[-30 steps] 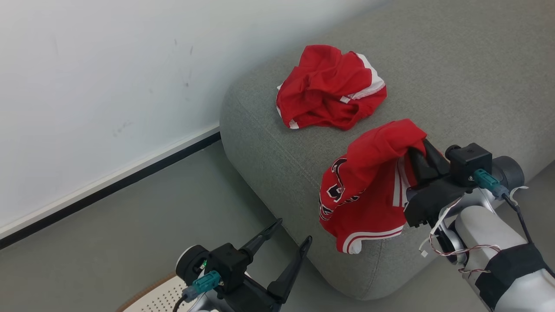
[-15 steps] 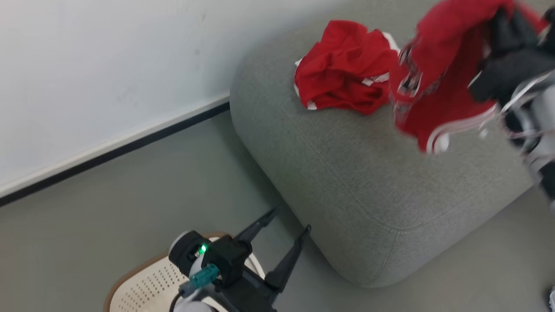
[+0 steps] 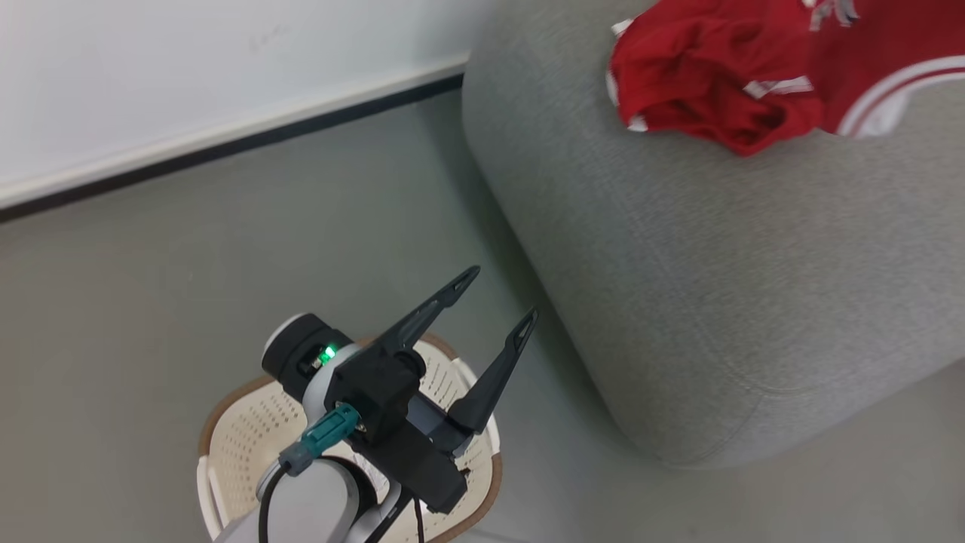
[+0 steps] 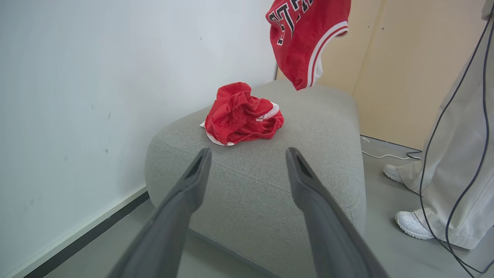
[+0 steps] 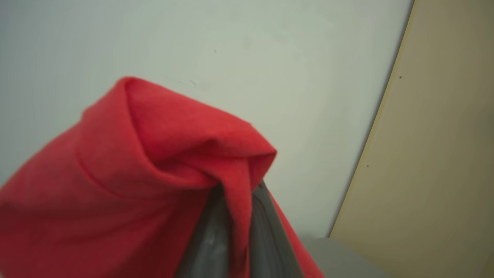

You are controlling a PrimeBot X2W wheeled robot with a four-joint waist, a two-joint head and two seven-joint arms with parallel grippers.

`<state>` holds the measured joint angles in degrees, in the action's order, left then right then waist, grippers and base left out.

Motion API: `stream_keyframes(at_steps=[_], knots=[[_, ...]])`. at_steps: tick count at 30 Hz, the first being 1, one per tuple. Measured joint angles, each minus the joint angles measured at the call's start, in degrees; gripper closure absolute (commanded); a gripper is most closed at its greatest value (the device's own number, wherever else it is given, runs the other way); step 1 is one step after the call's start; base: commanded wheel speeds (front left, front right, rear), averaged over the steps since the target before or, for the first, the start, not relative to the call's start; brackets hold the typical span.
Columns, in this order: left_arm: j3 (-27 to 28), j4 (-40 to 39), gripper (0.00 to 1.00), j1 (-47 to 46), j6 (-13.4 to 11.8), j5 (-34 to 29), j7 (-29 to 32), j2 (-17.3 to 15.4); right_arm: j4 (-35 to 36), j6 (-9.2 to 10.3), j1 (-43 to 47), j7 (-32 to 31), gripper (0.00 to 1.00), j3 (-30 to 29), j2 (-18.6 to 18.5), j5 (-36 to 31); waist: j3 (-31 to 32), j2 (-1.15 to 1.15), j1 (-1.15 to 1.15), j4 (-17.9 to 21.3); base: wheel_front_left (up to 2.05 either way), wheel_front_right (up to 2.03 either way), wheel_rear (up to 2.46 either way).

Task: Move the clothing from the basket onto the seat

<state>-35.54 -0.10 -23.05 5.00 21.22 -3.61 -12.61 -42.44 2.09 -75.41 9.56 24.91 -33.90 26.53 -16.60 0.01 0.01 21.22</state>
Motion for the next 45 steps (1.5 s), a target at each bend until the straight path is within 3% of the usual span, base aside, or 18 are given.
stream_keyframes(at_steps=[13,21,30,43,45], knots=[[0.6,-3.4,0.00,-3.9,0.0,-1.2,2.1,-1.3,-4.0,2.33,-4.2,-0.5,1.00,-2.1,-1.6,-0.1,-9.4,0.01,0.00,-6.2,0.00,0.00,0.00],[0.5,-4.6,0.00,-5.2,0.0,-1.9,3.5,-1.8,-10.3,3.46,-2.5,-0.1,1.00,-2.4,1.5,0.1,-14.6,0.01,0.00,-8.6,0.00,0.00,0.00],[0.4,-4.8,0.00,-6.2,0.0,-3.0,4.1,-2.3,-16.8,3.86,2.3,0.6,1.00,-1.6,6.2,0.6,-17.7,0.00,0.00,-9.9,0.00,0.00,0.00],[0.6,-4.5,0.00,-6.2,-0.1,-3.2,4.0,-2.1,-21.7,4.05,2.9,1.2,1.00,0.0,6.8,-0.8,-17.7,0.00,-0.01,-8.9,0.00,0.00,0.00],[0.7,-4.5,0.00,-6.2,-0.1,-3.2,4.0,-2.1,-22.4,4.05,3.4,1.6,0.88,0.1,7.0,-0.8,-17.6,0.00,-0.01,-8.8,0.00,0.00,0.00]])
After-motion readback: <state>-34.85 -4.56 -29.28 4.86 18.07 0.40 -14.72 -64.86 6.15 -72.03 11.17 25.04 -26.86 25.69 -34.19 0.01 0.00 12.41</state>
